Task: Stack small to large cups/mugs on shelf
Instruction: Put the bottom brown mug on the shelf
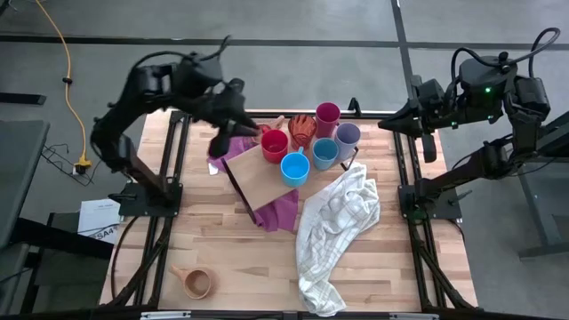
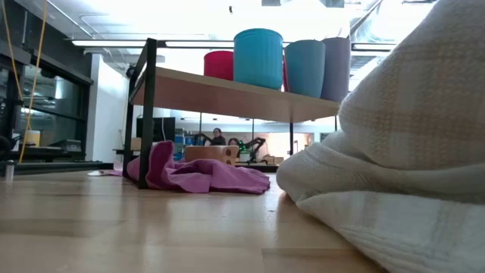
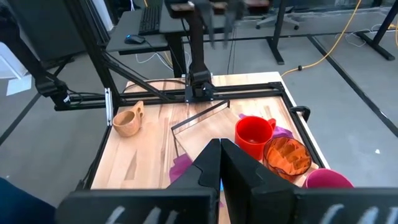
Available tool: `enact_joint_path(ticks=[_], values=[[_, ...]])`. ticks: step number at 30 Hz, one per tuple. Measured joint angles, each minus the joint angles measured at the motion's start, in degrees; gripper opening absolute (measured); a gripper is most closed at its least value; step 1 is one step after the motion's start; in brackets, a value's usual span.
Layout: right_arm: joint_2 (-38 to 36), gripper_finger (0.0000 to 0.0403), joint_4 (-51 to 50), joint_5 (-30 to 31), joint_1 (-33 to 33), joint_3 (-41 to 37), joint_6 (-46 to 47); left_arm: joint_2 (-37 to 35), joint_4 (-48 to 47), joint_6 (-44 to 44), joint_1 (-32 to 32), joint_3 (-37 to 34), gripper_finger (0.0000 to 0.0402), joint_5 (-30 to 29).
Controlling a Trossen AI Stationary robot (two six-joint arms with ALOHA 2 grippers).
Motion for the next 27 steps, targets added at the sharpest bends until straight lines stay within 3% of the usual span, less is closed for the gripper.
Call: enact_joint_path(ticks=[12,18,27], values=[[0.00,0.0000,-0.04,-1.37,0.02,0.00,1.21,-5.18,-3.27,-10.21,-20.13,0.00,0.0069,-1.00],[0.00,0.0000,-0.06,-2.18,0.02,0.00,2.62,-4.90,-9.75,-20.83,-34.23,-1.46,0.0069,-10.69],[0.00,0.0000,-0.04,-2.19,0.01,0.00,2.78,-4.79,-4.97,-33.54,-51.43,-12.16,0.0069,-24.38]])
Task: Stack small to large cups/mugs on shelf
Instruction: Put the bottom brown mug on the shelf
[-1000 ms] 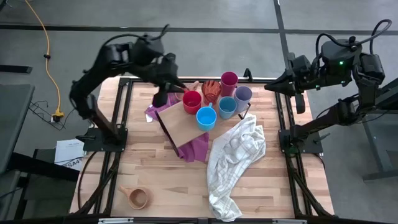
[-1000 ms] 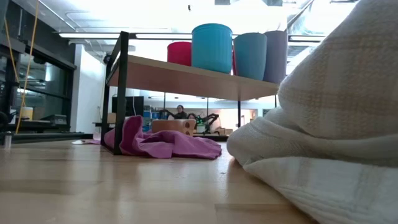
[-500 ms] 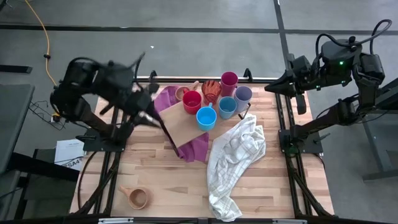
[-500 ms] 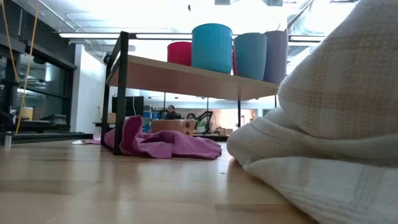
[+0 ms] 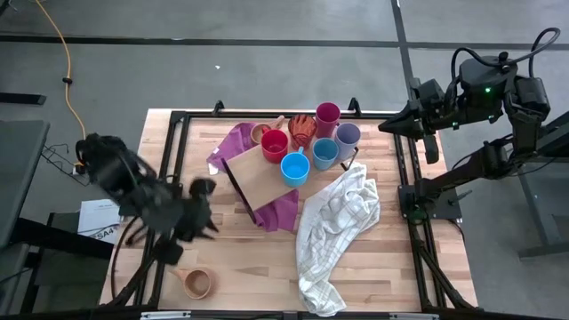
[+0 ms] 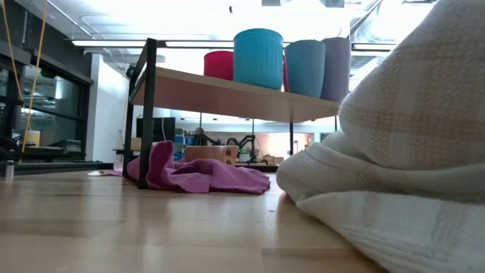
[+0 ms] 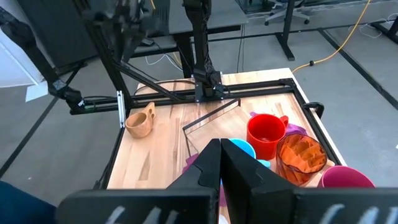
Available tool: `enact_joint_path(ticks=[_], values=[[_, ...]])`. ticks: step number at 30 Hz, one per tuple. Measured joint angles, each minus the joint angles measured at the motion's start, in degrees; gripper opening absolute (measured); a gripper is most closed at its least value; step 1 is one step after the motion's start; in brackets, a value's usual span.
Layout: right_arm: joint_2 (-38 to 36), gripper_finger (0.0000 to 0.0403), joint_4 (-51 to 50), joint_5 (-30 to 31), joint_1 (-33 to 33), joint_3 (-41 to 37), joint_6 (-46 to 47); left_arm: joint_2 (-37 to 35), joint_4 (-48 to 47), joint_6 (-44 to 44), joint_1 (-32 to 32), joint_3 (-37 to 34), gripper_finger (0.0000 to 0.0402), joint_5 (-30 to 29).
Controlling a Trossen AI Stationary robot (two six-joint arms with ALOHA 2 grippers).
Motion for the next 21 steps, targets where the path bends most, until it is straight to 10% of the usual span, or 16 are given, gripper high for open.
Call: enact_joint_path(ticks=[21], values=[[0.00,0.0000,10.29,1.43,-0.01,0.00,2.72,-4.51,30.09,-25.33,-23.46,-43.25,0.0069,-13.34]])
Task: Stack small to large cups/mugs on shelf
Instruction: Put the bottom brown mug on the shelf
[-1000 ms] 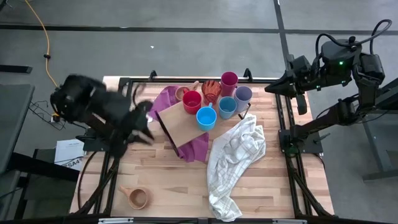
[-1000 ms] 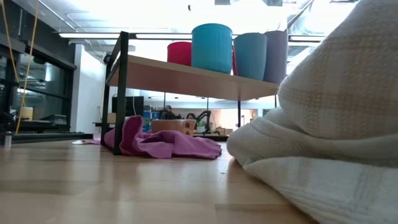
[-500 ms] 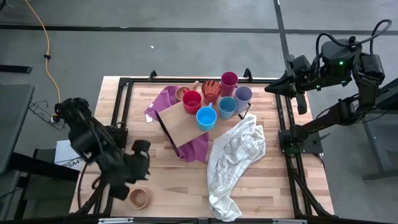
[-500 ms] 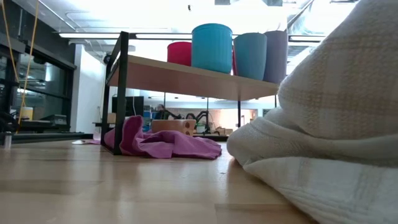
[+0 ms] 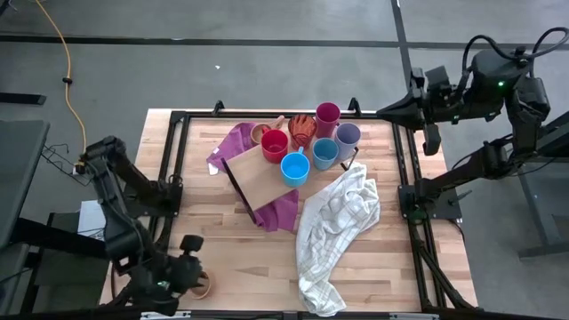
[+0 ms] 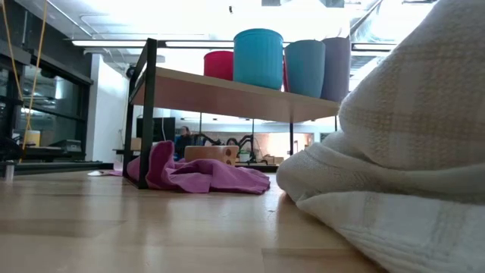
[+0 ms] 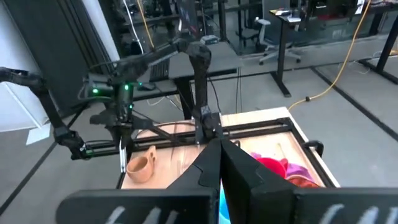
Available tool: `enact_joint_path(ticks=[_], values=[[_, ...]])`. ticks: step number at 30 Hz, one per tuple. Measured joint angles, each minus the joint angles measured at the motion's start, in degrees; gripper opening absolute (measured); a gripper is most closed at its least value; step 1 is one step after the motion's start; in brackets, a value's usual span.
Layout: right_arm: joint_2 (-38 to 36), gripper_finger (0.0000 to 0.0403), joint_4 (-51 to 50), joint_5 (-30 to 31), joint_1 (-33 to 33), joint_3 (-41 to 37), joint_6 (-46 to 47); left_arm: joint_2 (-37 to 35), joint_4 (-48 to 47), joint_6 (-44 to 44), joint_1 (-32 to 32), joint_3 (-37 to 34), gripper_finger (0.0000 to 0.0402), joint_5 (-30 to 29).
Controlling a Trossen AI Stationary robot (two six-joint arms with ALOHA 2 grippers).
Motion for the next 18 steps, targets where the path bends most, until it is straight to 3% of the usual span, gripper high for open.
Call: enact_joint_path(ticks=[7,12,18], values=[[-3.36,0.0000,-0.43,1.17,0.00,-5.14,-0.06,-6.62,7.36,-11.05,-6.97,-10.88,0.0069,-12.60],[-13.94,0.0000,10.14,4.80,-0.01,-23.14,3.83,-9.51,7.59,-15.83,-9.66,-14.92,0.0069,-18.68],[-24.96,0.0000,28.39,2.66,0.00,-40.84,9.07,-10.08,8.93,-19.64,-11.54,-18.86,0.0069,-18.40]])
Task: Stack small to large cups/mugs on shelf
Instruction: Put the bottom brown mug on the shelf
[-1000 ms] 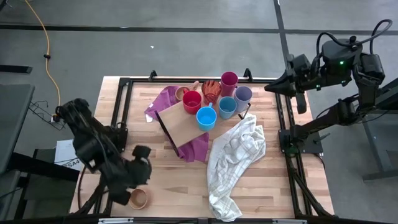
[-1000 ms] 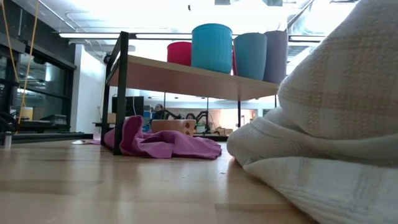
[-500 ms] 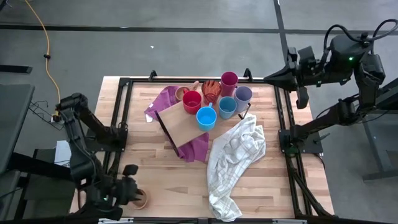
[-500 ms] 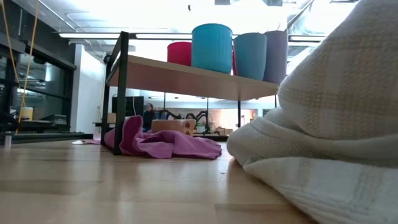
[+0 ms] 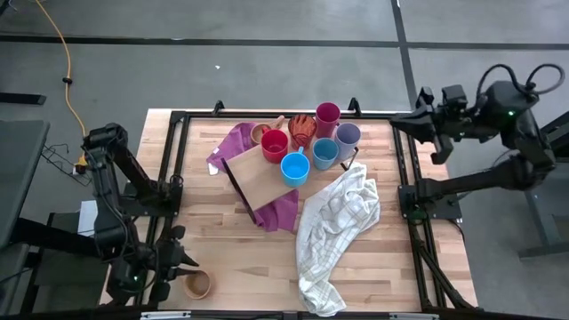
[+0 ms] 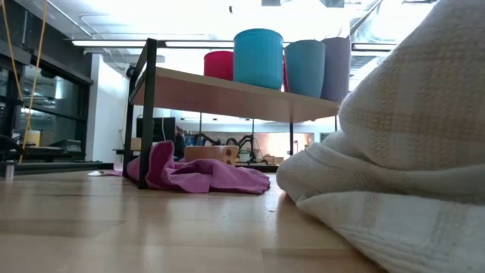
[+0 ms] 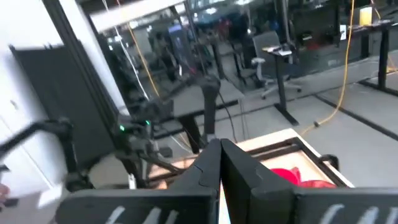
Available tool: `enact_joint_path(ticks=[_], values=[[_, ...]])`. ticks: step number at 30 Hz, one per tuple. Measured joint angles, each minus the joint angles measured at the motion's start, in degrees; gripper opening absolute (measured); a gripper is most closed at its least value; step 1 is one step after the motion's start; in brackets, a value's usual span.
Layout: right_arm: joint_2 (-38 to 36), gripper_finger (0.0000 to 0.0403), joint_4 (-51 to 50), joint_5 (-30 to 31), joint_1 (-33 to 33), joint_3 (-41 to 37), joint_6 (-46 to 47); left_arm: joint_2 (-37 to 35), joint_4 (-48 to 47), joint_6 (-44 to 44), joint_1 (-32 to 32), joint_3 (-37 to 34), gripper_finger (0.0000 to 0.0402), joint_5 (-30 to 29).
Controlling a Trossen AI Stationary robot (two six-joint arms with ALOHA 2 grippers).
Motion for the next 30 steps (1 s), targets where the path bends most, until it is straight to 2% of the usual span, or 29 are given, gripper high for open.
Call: enact_joint_path(ticks=[4,10,14,22,25,30], values=[[-2.25,0.0000,1.62,0.02,0.00,-3.10,2.69,-0.07,1.78,-1.02,-0.59,-2.56,0.0069,4.96],[-1.86,0.0000,1.64,0.29,0.00,-3.36,3.92,-0.07,3.22,-1.28,-0.36,-7.00,0.0069,12.67],[-1.92,0.0000,1.62,0.63,0.00,-3.38,4.76,-0.07,2.85,-4.81,-0.40,-9.43,0.0069,15.81],[-1.90,0.0000,1.64,0.64,0.00,-3.38,4.69,-0.07,1.64,-6.06,-0.30,-10.09,0.0069,17.15],[-1.48,0.0000,1.66,0.66,0.00,-3.38,4.43,-0.07,1.58,-5.70,1.30,-10.09,0.0069,18.32],[-1.24,0.0000,1.64,0.66,0.00,-3.38,3.52,-0.07,1.86,-0.26,5.86,-10.09,0.0069,20.04]])
